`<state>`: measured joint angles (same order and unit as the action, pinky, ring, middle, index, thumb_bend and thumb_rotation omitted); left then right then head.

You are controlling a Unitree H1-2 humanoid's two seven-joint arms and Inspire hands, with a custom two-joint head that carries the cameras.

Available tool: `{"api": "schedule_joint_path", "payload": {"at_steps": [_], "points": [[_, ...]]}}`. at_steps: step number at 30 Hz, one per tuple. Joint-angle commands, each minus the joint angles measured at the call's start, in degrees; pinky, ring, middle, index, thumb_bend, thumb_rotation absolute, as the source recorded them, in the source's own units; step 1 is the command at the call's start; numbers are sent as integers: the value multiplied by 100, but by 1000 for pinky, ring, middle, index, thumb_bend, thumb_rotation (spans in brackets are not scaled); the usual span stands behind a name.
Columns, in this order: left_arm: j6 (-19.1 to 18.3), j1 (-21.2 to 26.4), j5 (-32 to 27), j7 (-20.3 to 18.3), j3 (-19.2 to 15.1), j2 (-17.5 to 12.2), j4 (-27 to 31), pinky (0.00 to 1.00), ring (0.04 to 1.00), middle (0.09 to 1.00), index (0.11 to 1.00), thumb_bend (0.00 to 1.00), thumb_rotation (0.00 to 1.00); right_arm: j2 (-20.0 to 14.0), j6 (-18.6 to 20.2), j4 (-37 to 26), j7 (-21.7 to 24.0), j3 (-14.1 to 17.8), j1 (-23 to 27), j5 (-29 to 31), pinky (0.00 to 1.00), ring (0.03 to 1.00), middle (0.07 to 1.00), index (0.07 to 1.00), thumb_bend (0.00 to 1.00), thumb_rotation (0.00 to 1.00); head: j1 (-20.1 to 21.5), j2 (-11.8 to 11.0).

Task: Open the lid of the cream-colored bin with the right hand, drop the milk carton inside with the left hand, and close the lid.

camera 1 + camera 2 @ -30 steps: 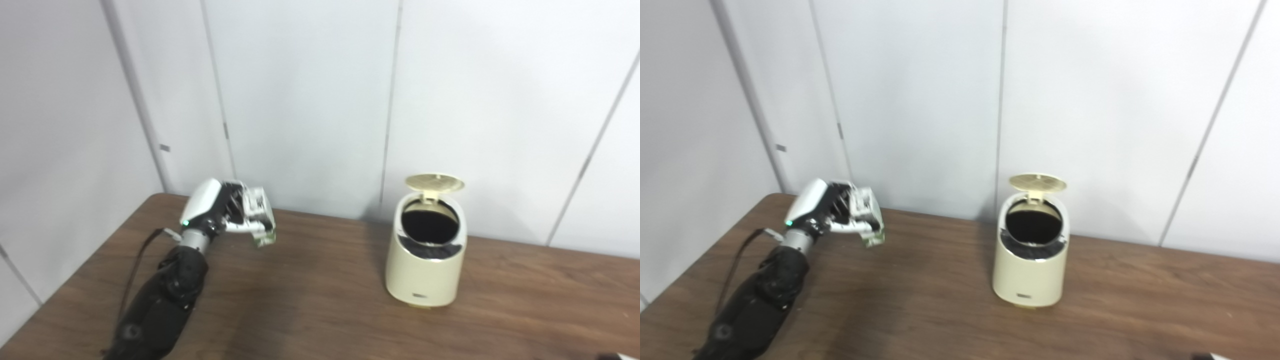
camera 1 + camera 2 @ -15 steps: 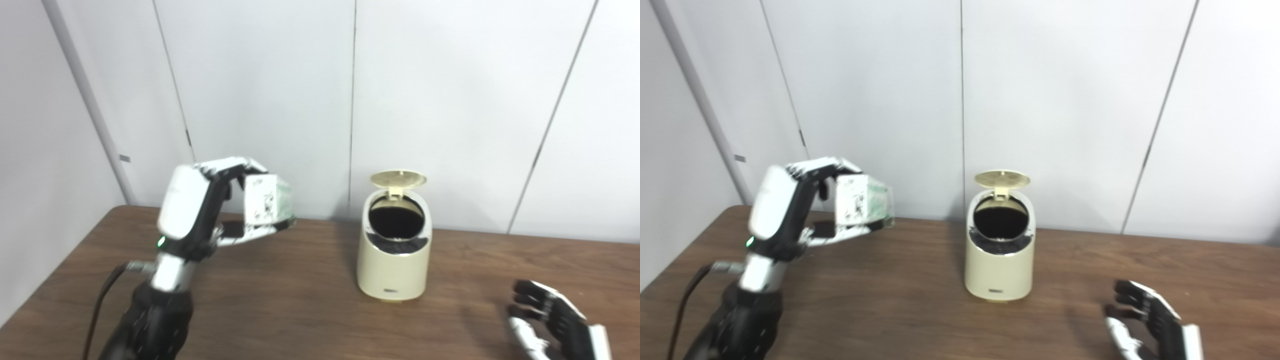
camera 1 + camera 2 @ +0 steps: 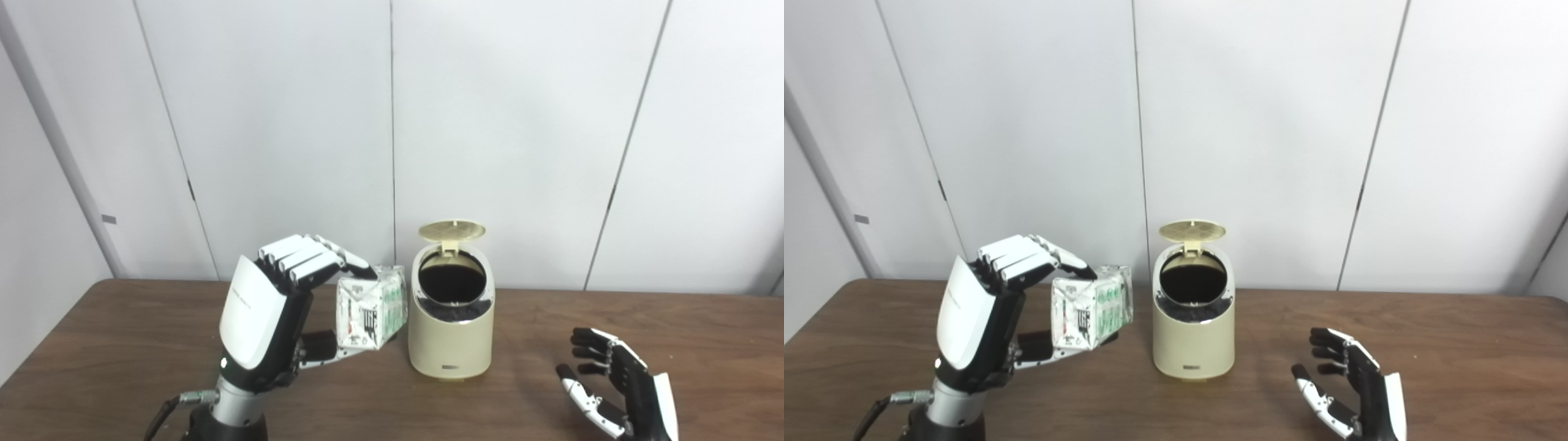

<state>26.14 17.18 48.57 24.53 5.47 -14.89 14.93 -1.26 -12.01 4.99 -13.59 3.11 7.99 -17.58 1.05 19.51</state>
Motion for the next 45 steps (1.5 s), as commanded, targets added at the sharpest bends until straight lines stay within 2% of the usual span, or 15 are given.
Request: {"api": "schedule_joint_path", "payload": {"at_steps": [1, 5, 8, 14, 19, 23, 27, 30, 39, 45], "points": [[74, 190, -105, 239, 102, 8, 247, 389, 463, 480, 485, 504, 0, 169, -53, 256, -124, -124, -192, -104, 556, 645, 682, 693, 261, 185, 23, -11], [74, 208, -138, 363, 273, 25, 192, 385, 464, 477, 485, 503, 0, 201, -17, 196, -186, -186, -242, -157, 598, 675, 696, 696, 253, 195, 126, 24], [76, 298, -63, 549, 447, 86, 65, 383, 459, 476, 483, 504, 0, 251, 80, 142, -176, -199, -284, -71, 609, 684, 704, 704, 275, 279, 186, 48], [77, 566, 315, 1087, 728, 105, -361, 363, 415, 491, 518, 501, 0, 217, 8, 116, -184, -317, -355, -206, 607, 686, 715, 717, 268, 241, 283, 101], [77, 1027, 461, 1787, 1008, -15, -1214, 326, 431, 485, 505, 503, 0, 211, 71, 63, -222, -390, -410, -344, 602, 687, 711, 716, 262, 193, 313, 81], [77, 1405, 697, 2405, 1360, -161, -1884, 308, 434, 482, 503, 504, 0, 221, 86, 29, -219, -438, -465, -356, 598, 687, 710, 715, 269, 169, 357, 41], [77, 1666, 659, 2680, 1693, -227, -2377, 332, 435, 480, 509, 503, 0, 243, 45, -2, -234, -455, -513, -318, 597, 682, 703, 702, 268, 75, 409, 41], [76, 1886, 703, 2931, 1862, -219, -2834, 321, 423, 488, 507, 503, 0, 276, 83, -60, -222, -460, -556, -275, 596, 678, 699, 701, 269, 51, 418, 56], [78, 2355, 416, 3091, 2347, -209, -3901, 295, 410, 496, 505, 502, 0, 354, 268, -374, -181, -540, -755, -342, 609, 686, 704, 705, 272, 161, 478, 202], [78, 2535, 299, 3258, 2600, -162, -4401, 233, 369, 486, 538, 497, 0, 399, 301, -453, -195, -572, -809, -388, 613, 694, 708, 704, 265, 124, 538, 230]]}}
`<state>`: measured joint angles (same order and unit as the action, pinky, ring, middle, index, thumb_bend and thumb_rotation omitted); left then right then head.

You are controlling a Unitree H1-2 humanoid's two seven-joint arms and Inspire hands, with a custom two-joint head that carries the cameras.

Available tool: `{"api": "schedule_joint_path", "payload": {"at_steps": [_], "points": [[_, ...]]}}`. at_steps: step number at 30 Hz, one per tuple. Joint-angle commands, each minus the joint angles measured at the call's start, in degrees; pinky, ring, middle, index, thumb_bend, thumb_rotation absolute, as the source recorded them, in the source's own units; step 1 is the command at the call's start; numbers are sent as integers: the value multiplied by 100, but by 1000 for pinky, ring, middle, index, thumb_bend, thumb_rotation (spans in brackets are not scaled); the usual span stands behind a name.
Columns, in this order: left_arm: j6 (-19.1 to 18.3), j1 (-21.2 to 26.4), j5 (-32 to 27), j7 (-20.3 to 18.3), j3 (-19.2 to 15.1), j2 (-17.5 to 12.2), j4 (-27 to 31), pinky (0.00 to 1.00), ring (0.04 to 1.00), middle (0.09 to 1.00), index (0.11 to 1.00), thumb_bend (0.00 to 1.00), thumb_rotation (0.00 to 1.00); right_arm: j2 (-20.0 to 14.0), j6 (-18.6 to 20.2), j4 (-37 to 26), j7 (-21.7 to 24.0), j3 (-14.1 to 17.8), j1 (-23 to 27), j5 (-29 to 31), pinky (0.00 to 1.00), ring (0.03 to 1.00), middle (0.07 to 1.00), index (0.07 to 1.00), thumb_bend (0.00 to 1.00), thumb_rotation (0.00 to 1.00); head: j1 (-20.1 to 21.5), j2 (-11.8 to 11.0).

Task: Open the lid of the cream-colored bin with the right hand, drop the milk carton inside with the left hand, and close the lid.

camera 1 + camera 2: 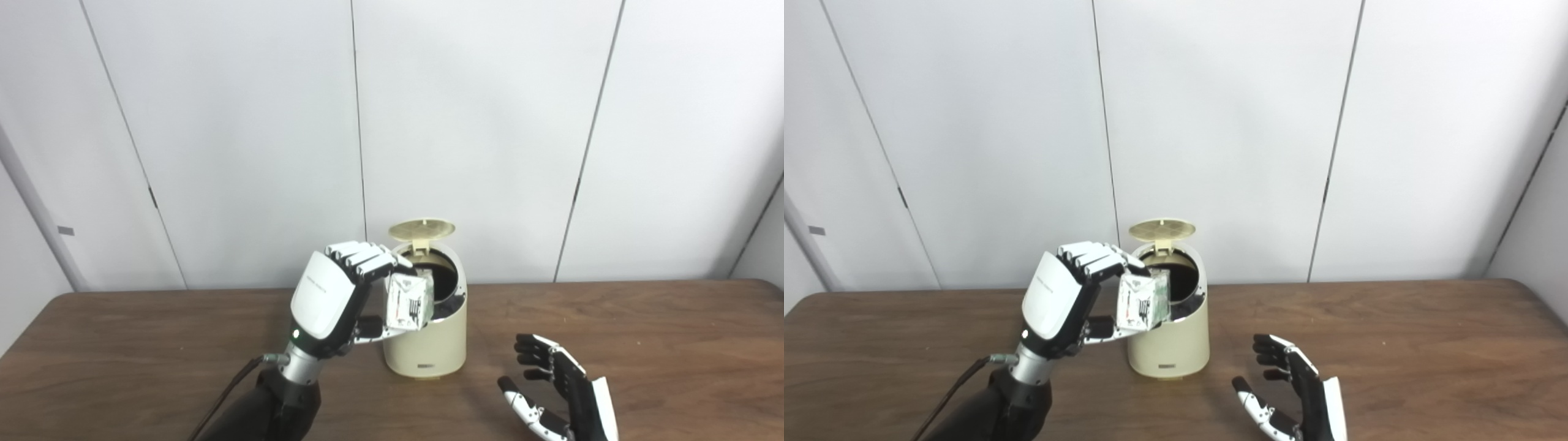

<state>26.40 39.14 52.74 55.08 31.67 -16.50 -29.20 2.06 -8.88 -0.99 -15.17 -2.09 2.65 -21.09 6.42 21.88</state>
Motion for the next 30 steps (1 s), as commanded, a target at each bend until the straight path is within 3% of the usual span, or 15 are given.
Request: {"api": "schedule_joint_path", "payload": {"at_steps": [1, 8, 19, 22, 30], "points": [[51, 364, -129, 234, 20, 3, -69, 231, 368, 486, 539, 496, 0, 69, -33, 146, -33, -57, -284, -24, 613, 694, 709, 704, 262, 117, 7, 6], [51, 577, -123, 515, 228, 83, -777, 216, 362, 481, 540, 496, 0, 84, -132, 122, -44, -114, -333, -45, 602, 679, 697, 699, 256, 128, 25, 25], [51, 818, -224, 741, 368, 129, -1396, 136, 334, 441, 529, 493, 0, 185, 69, 3, -48, -141, -371, -119, 596, 681, 703, 700, 268, 143, 68, 26], [51, 884, -243, 875, 434, 125, -1476, 138, 329, 435, 535, 492, 0, 187, 84, 19, -54, -144, -358, -133, 605, 688, 707, 704, 267, 148, 74, 25], [48, 903, -244, 644, 321, 35, -1274, 205, 353, 470, 543, 495, 0, 223, 89, 45, -45, -160, -334, -86, 606, 688, 709, 705, 265, 135, 108, 5]]}}
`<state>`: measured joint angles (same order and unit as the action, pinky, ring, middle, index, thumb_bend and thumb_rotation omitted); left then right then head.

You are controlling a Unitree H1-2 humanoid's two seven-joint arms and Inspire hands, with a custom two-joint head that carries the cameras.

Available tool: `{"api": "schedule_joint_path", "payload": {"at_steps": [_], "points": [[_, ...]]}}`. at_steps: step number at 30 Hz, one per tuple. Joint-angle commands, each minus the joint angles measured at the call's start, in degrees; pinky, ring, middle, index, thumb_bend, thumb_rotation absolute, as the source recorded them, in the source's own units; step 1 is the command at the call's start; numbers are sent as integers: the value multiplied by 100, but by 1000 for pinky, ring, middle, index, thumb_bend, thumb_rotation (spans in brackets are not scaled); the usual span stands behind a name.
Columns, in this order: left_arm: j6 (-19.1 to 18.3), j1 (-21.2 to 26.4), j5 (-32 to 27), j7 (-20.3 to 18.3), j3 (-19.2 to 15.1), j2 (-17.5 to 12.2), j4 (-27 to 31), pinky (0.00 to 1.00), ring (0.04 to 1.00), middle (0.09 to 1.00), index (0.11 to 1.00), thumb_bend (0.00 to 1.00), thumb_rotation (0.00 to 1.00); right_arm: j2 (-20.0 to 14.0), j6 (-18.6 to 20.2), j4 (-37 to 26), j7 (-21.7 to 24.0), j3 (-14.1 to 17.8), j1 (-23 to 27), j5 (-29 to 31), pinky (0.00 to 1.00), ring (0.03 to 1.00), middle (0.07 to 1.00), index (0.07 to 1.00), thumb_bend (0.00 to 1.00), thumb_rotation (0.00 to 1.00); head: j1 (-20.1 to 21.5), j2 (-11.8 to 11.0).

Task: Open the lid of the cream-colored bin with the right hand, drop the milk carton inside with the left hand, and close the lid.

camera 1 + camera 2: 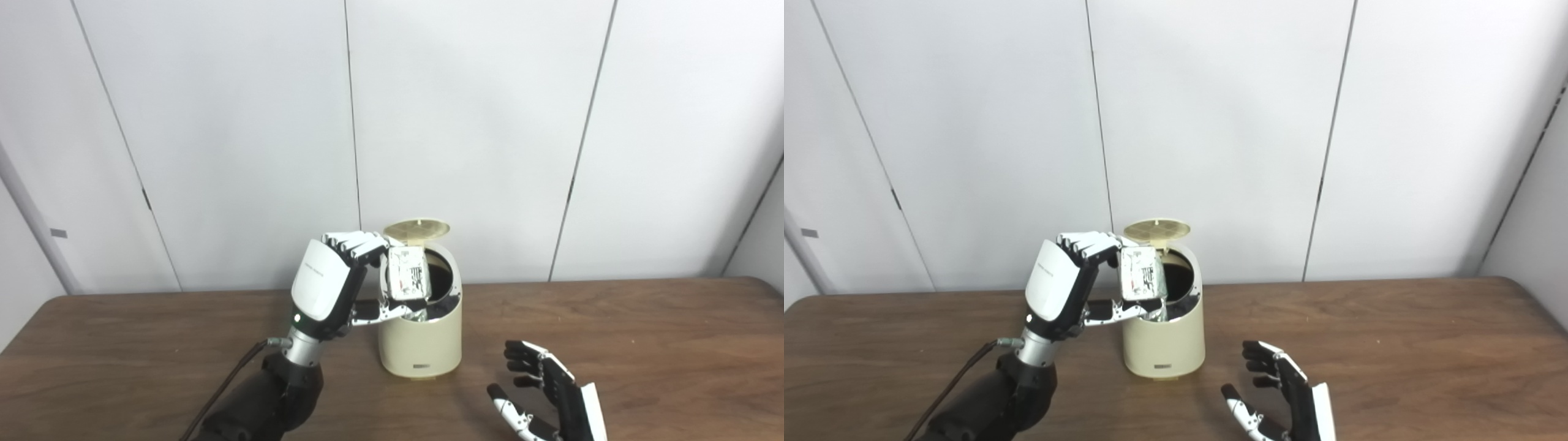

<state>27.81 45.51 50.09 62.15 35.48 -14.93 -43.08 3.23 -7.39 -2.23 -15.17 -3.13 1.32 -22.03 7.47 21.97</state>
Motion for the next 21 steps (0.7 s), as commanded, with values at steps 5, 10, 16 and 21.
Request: {"api": "schedule_joint_path", "payload": {"at_steps": [5, 10, 16, 21], "points": [[-94, 345, 16, -108, -95, -108, 78, 197, 349, 466, 546, 494, 0, 121, -49, 187, -23, -62, -195, 75, 606, 694, 719, 711, 263, 125, 30, -11], [-92, 486, 42, -32, -47, -101, -24, 165, 332, 449, 543, 492, 0, 114, -108, 252, -81, -79, -169, -4, 602, 691, 716, 707, 260, 111, 47, -29], [-90, 638, -17, 2, 29, -79, -210, 189, 348, 470, 546, 494, 0, 130, -151, 327, -107, -76, -137, 15, 591, 682, 709, 704, 260, 102, 73, -49], [-89, 721, -66, 11, 107, -58, -311, 198, 352, 474, 546, 494, 0, 138, -134, 363, -192, -87, -115, -77, 586, 675, 701, 696, 260, 85, 84, -67]]}}
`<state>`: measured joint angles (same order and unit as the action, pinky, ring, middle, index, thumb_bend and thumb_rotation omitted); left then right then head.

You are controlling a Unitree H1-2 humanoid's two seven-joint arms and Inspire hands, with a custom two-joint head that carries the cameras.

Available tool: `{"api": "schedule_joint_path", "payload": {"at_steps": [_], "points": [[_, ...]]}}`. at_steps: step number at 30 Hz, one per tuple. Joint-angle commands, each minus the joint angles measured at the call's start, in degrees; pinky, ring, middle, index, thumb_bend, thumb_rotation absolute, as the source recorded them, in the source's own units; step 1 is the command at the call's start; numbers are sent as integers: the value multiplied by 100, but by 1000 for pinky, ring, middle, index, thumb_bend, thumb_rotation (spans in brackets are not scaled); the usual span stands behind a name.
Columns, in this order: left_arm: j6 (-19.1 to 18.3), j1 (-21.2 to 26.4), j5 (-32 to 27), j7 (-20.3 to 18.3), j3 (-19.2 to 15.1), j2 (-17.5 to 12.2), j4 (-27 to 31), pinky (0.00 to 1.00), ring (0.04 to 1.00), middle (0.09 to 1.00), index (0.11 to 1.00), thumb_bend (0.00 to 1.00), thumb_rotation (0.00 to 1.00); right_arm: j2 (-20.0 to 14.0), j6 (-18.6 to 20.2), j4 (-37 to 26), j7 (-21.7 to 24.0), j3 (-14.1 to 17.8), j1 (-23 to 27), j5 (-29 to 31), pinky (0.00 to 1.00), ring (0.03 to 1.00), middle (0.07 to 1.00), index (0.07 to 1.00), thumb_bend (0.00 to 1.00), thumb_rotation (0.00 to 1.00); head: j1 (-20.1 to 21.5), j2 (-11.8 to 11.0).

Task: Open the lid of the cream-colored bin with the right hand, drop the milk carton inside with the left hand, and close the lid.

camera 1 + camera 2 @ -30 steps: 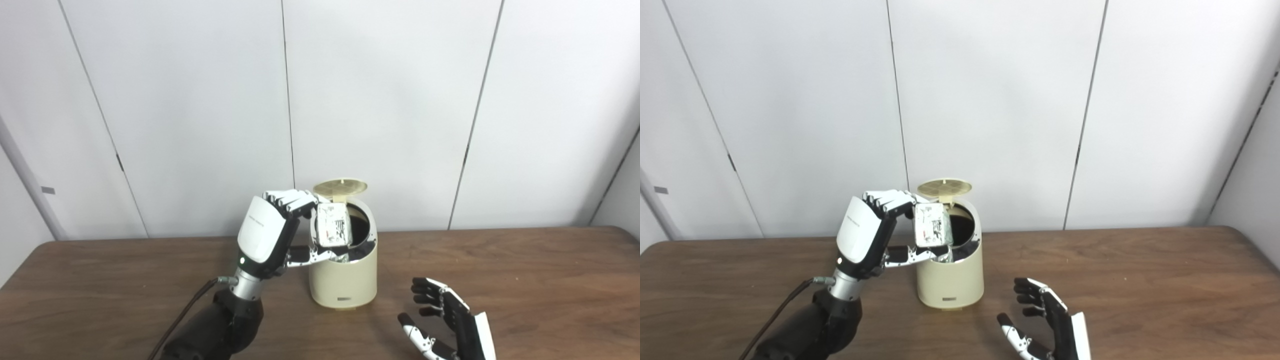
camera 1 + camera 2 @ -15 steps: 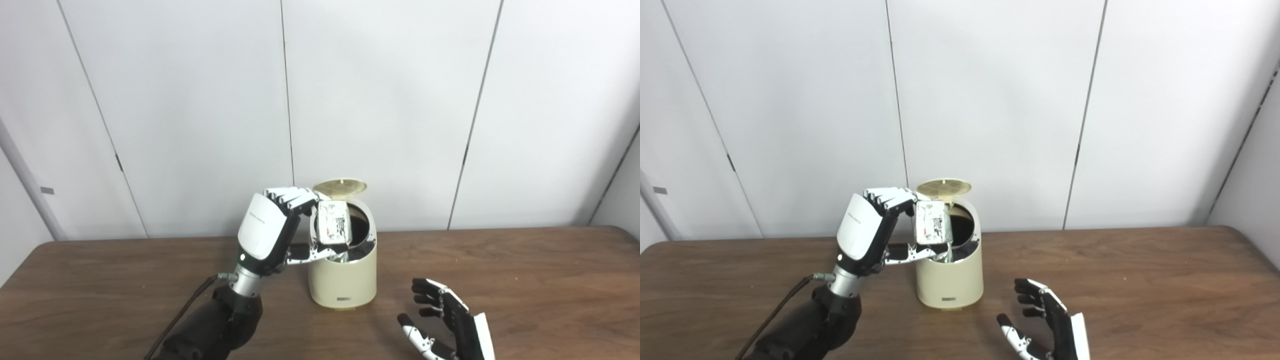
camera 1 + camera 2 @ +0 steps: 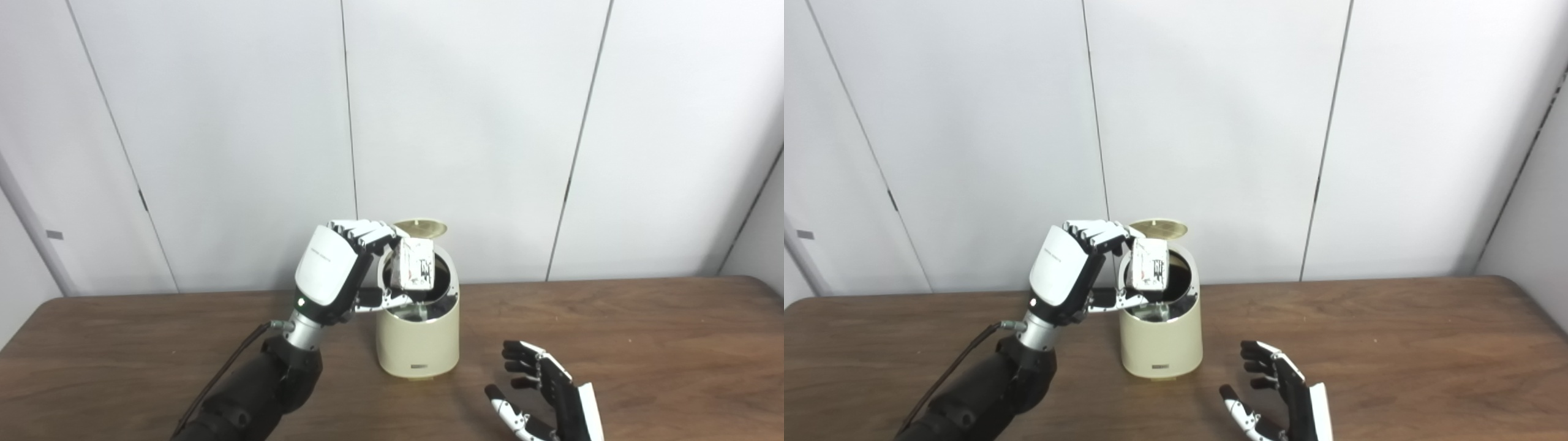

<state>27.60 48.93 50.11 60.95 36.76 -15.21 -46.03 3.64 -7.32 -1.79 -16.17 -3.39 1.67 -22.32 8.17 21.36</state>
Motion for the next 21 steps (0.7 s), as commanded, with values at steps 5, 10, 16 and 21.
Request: {"api": "schedule_joint_path", "payload": {"at_steps": [5, 10, 16, 21], "points": [[-68, 479, -139, 186, 67, -33, -75, 171, 335, 461, 546, 492, 0, 90, -115, 315, -88, -74, -143, -50, 587, 678, 703, 696, 254, 76, 24, -7], [-68, 491, -141, 231, 97, -33, -122, 173, 339, 468, 547, 493, 0, 107, -114, 286, -115, -79, -156, -96, 580, 672, 697, 691, 259, 64, 52, 14], [-68, 377, -220, 173, 80, 9, -97, 165, 333, 459, 546, 492, 0, 145, -73, 160, -104, -98, -230, -125, 582, 672, 698, 690, 262, 74, 90, 76], [-67, 325, -352, 131, 115, 67, -116, 148, 325, 448, 544, 491, 0, 154, 25, 34, -62, -114, -283, -185, 586, 673, 698, 693, 261, 95, 109, 135]]}}
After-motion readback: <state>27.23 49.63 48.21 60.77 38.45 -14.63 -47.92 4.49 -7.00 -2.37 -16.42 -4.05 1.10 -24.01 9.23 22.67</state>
